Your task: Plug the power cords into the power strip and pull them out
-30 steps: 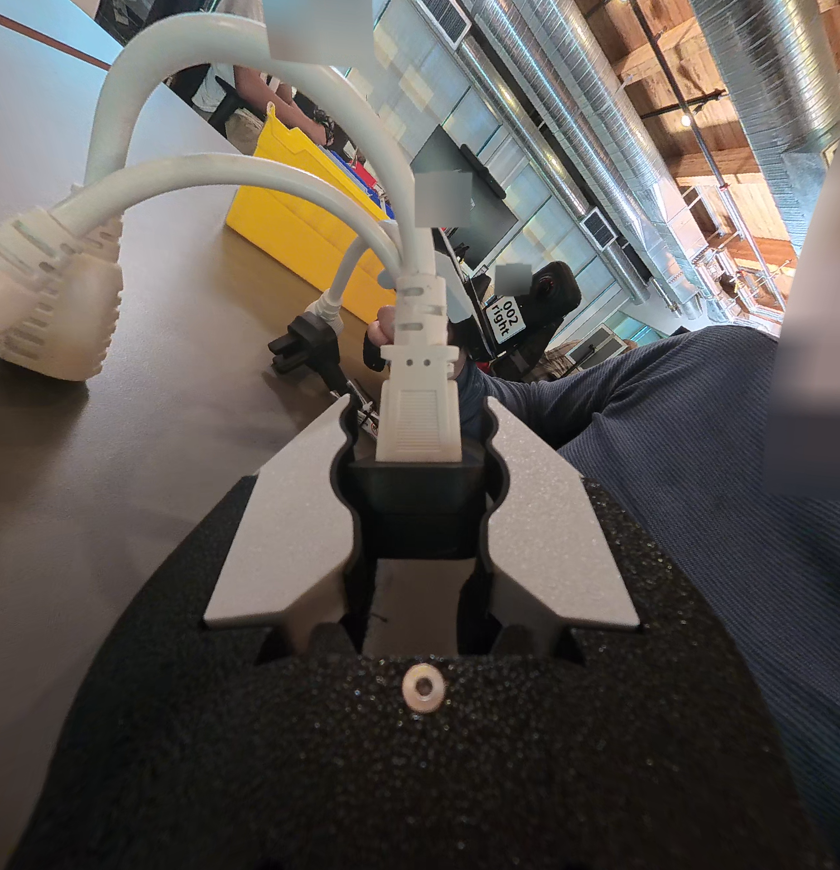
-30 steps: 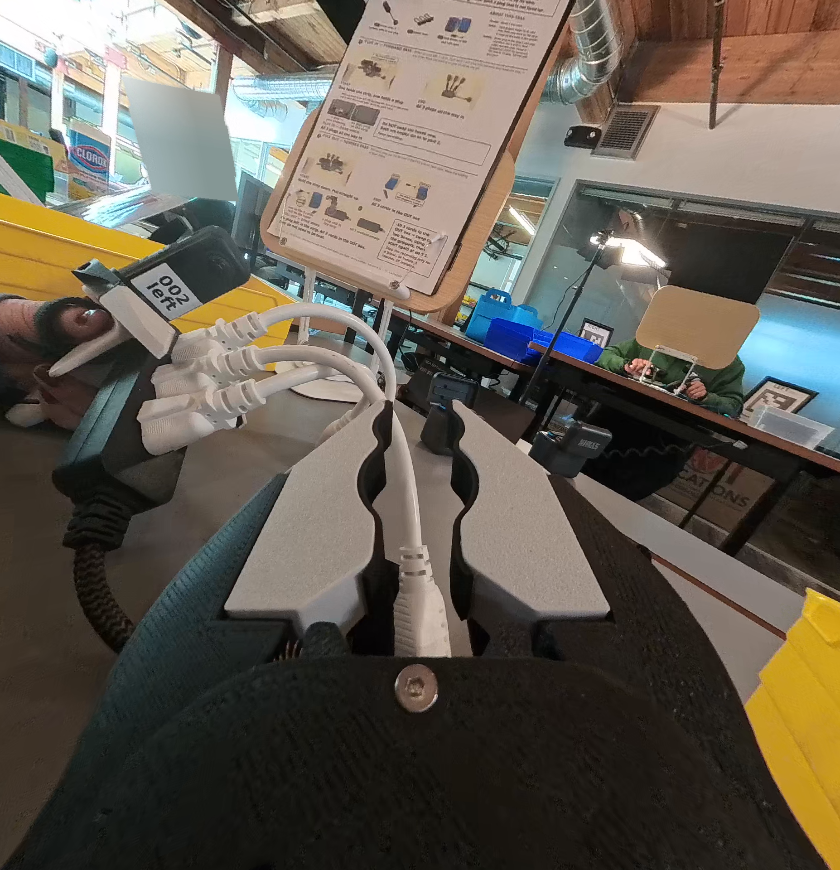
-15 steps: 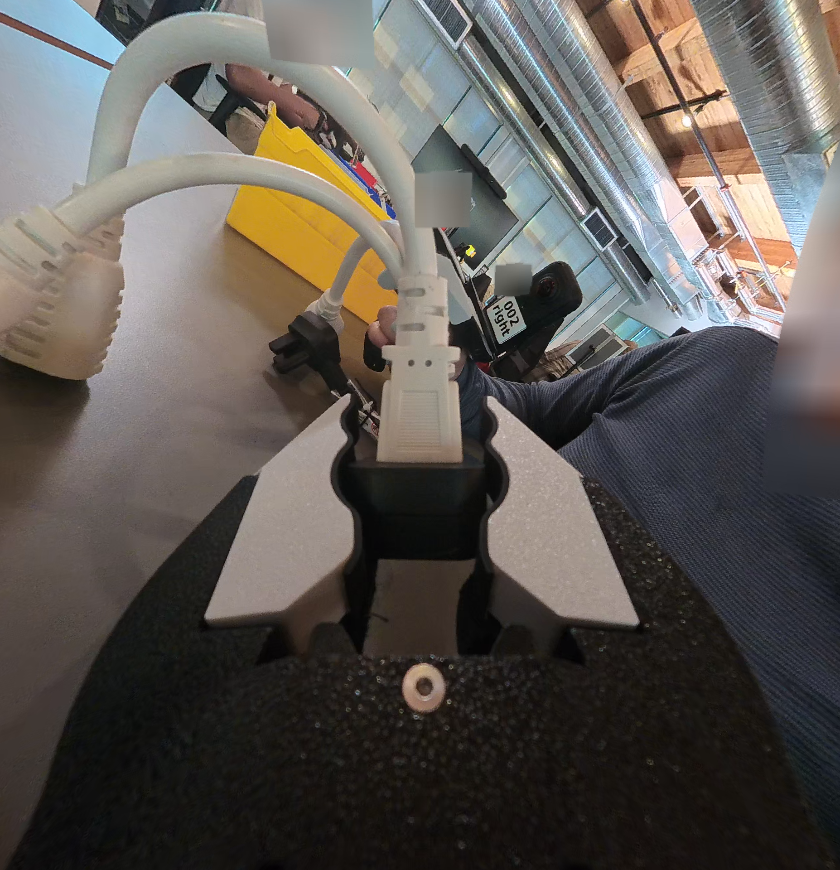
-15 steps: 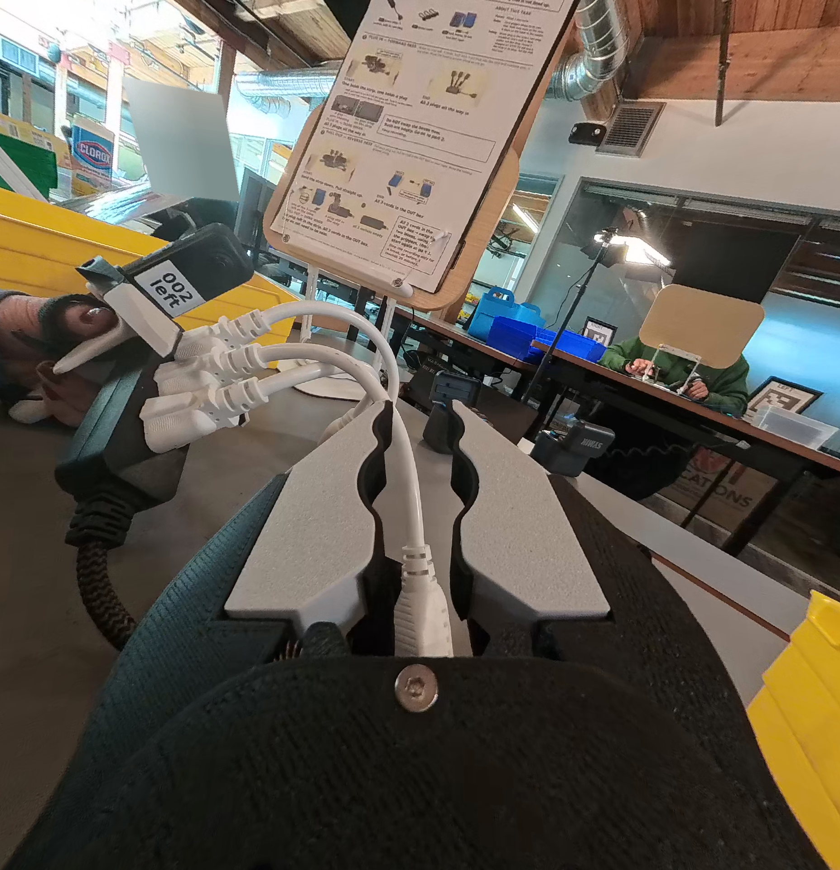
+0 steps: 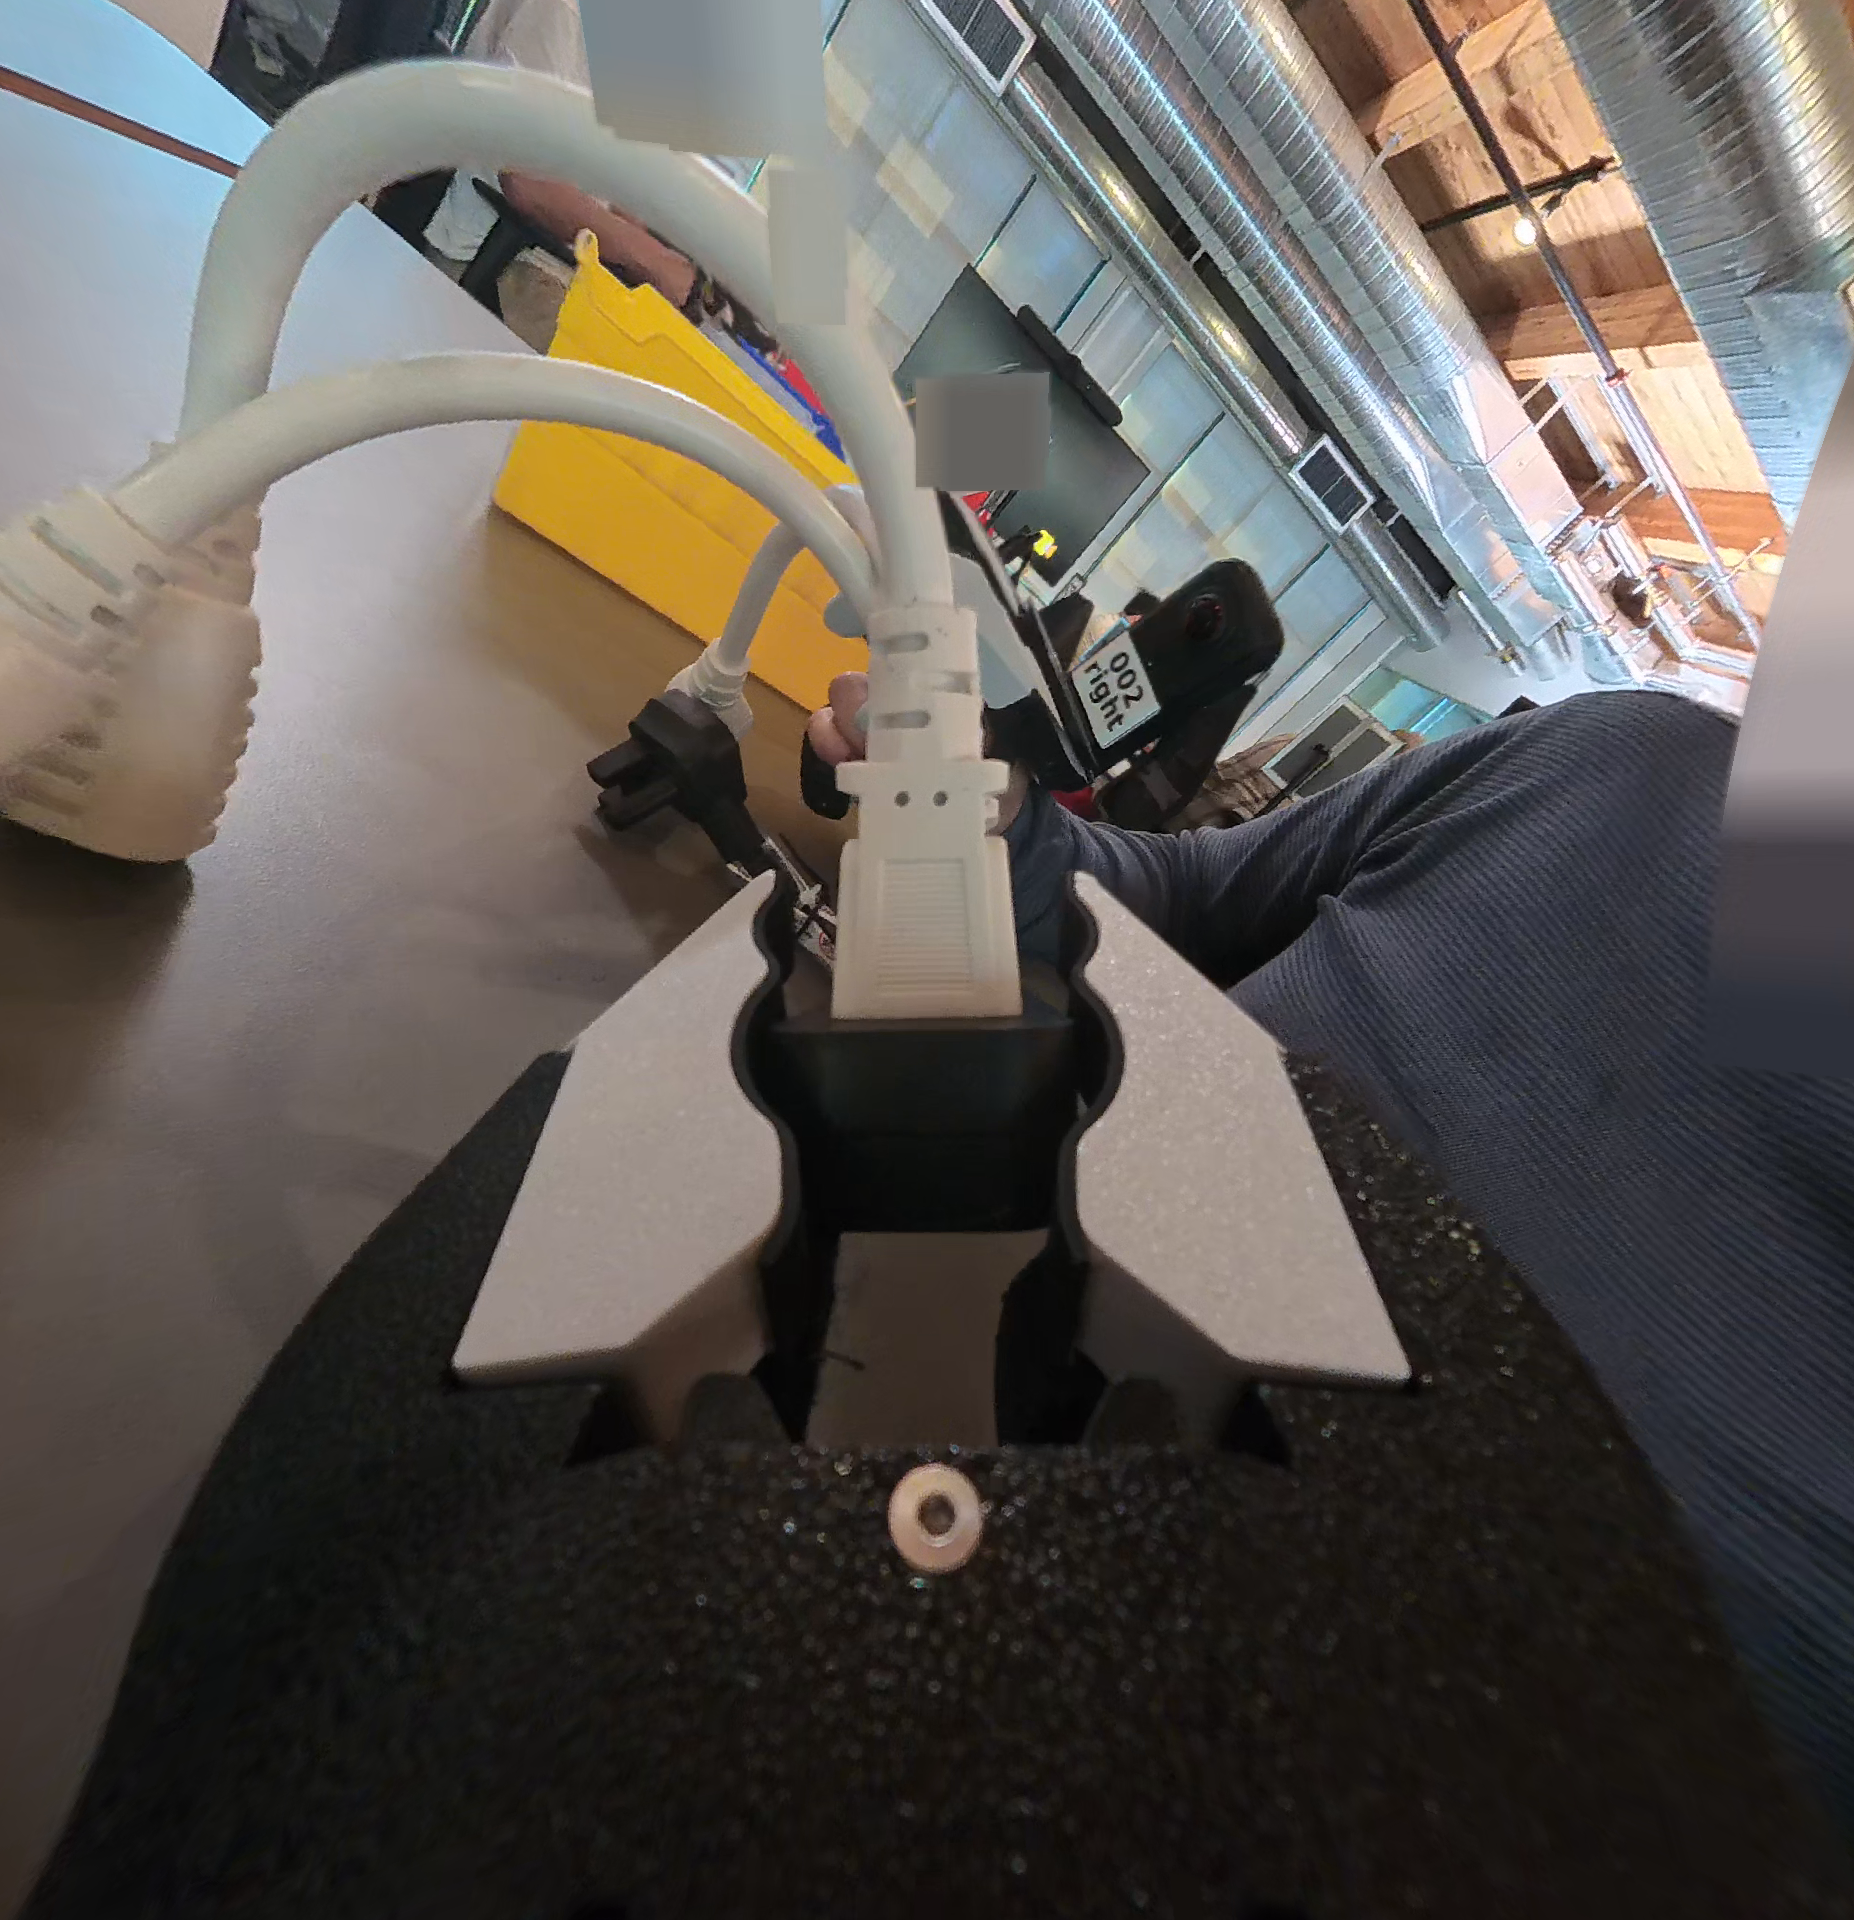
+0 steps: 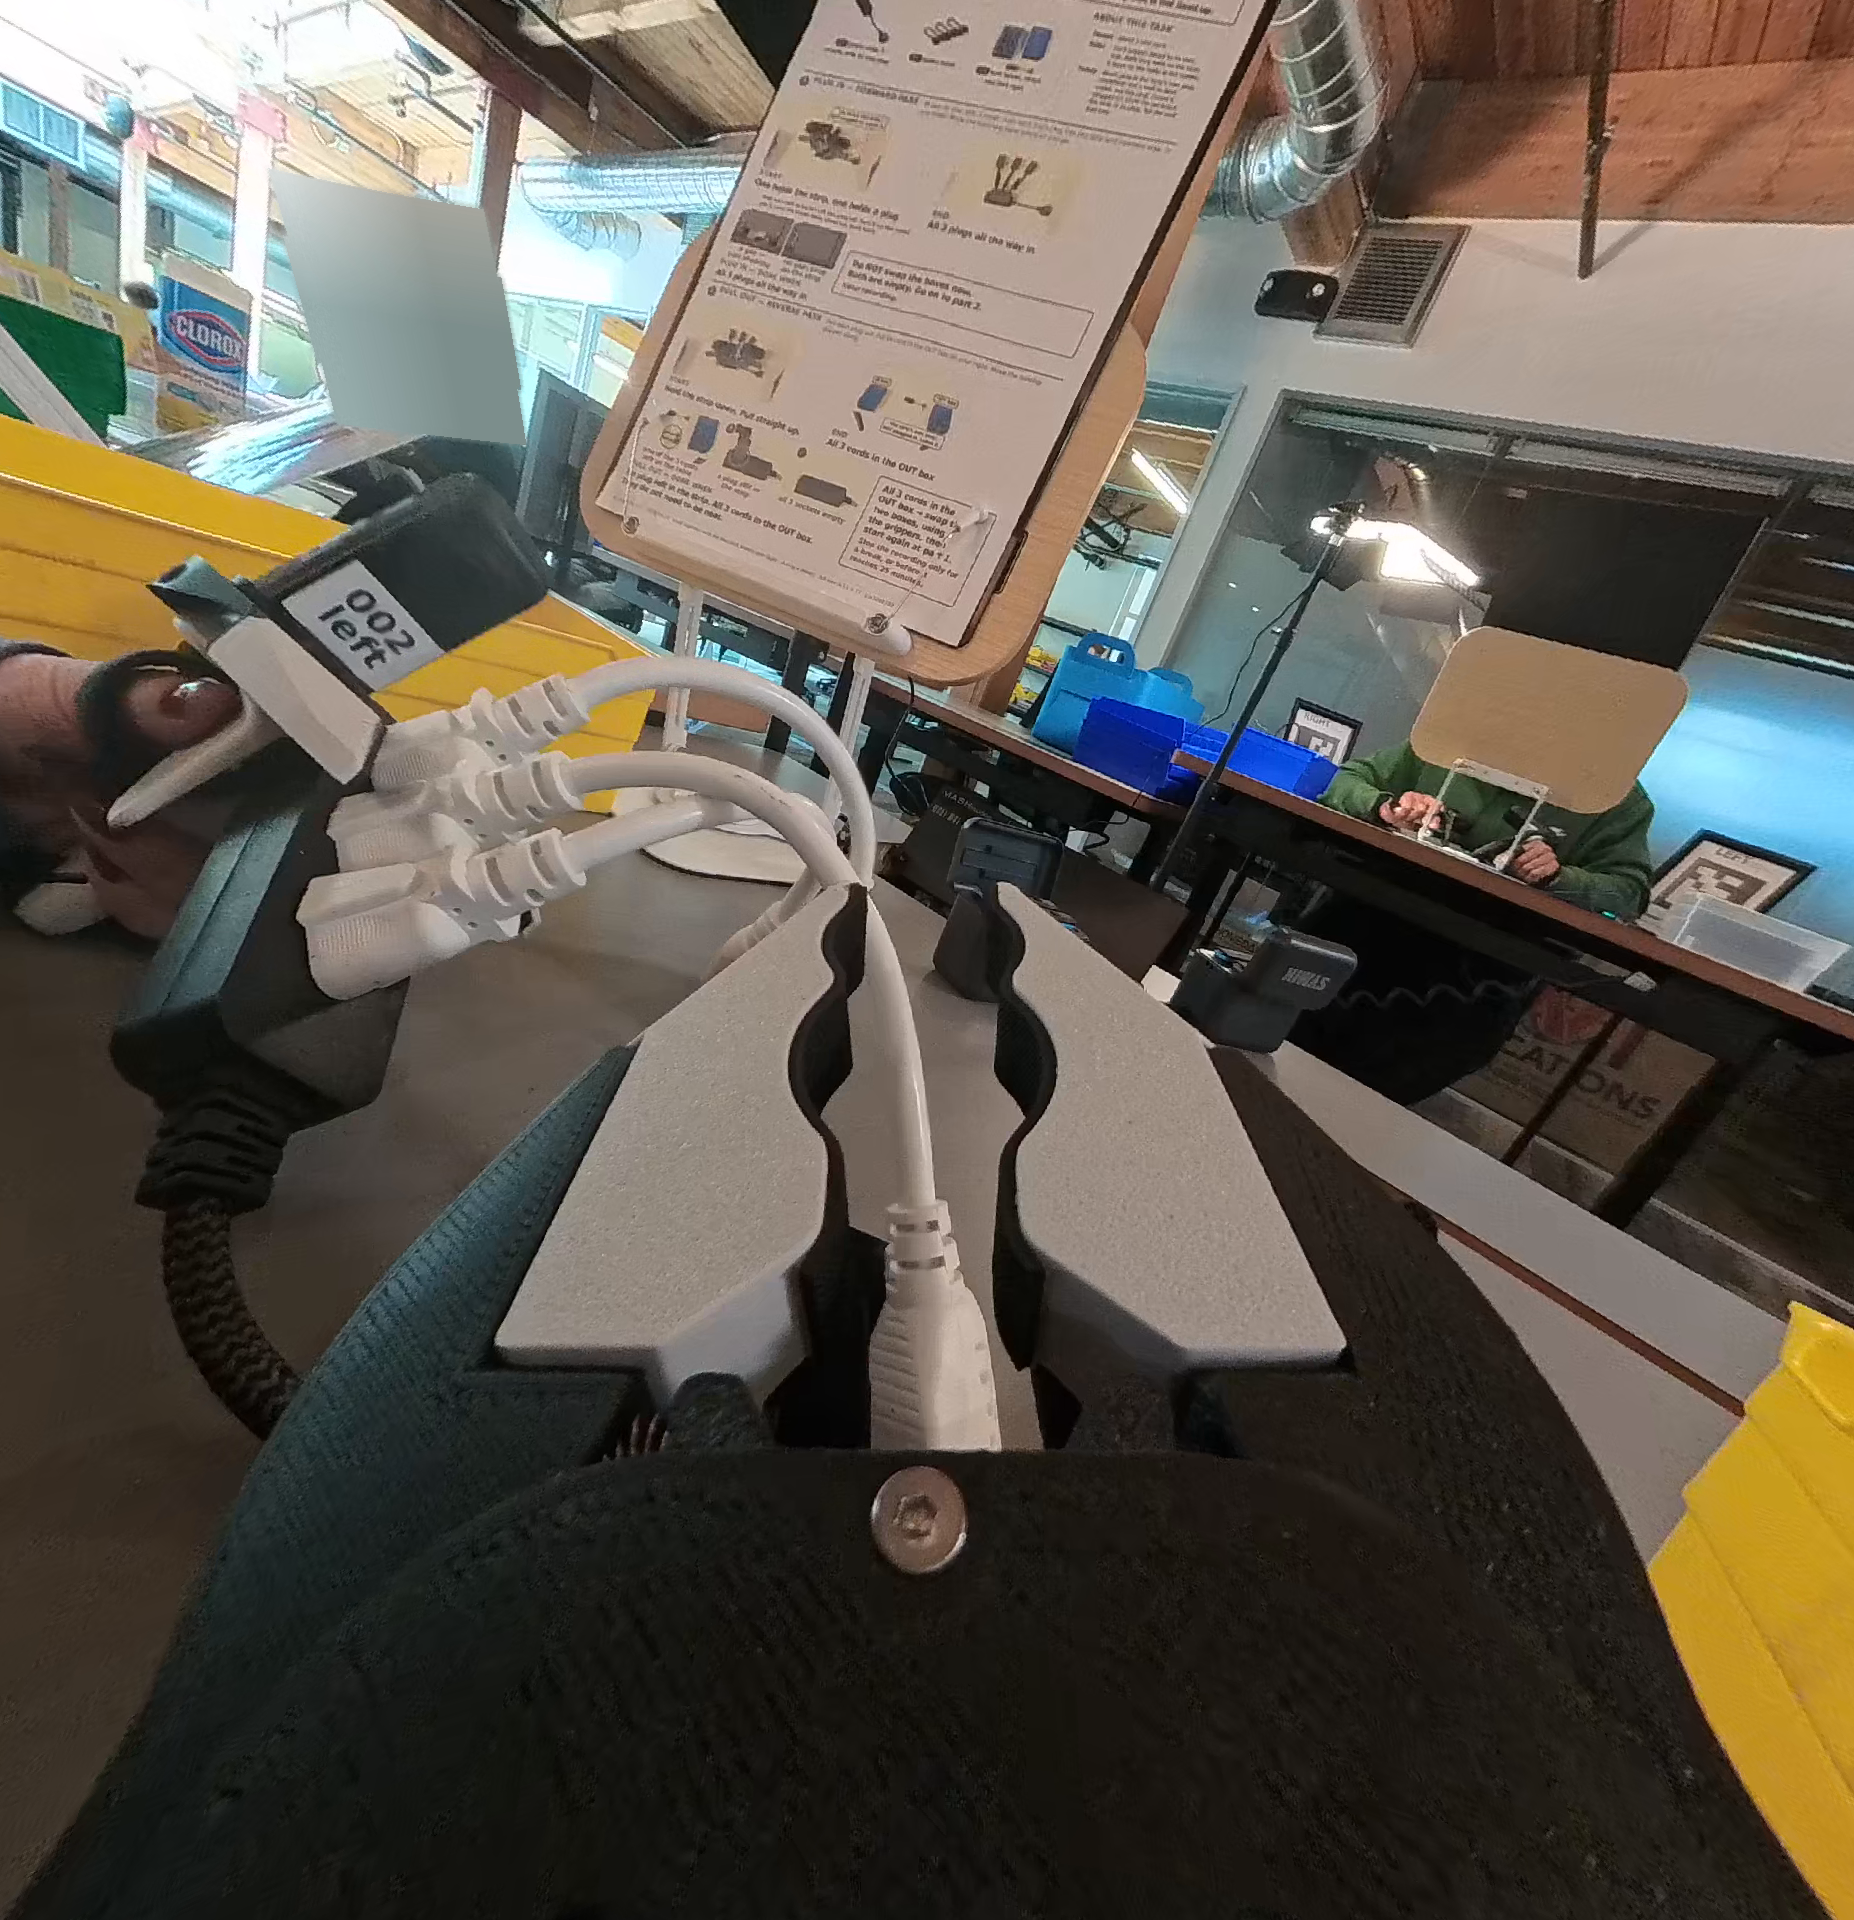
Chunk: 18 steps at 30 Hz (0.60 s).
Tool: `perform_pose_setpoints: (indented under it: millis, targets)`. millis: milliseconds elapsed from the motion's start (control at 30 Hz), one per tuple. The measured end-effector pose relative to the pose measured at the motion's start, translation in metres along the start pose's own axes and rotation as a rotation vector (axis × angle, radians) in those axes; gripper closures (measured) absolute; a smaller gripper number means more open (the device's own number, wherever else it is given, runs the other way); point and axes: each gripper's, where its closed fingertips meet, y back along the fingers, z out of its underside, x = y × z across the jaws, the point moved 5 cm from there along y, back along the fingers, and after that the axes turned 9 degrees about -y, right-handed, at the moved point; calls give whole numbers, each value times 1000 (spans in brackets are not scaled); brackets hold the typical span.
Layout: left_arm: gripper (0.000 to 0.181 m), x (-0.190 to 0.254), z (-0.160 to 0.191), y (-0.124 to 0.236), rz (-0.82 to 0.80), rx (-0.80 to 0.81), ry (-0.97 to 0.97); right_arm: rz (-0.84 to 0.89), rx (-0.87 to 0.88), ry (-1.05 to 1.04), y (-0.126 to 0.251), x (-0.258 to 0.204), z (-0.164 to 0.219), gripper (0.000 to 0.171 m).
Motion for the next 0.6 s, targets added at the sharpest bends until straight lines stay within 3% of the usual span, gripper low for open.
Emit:
perform_pose_setpoints:
  millis: [267, 600]
  targets:
    - [132, 16, -15, -1, -65, 64, -237, 3, 4, 9, 0, 1, 0, 151]
    - [132, 35, -37, 10, -481, 83, -814, 7, 3, 17, 0, 1, 1, 151]
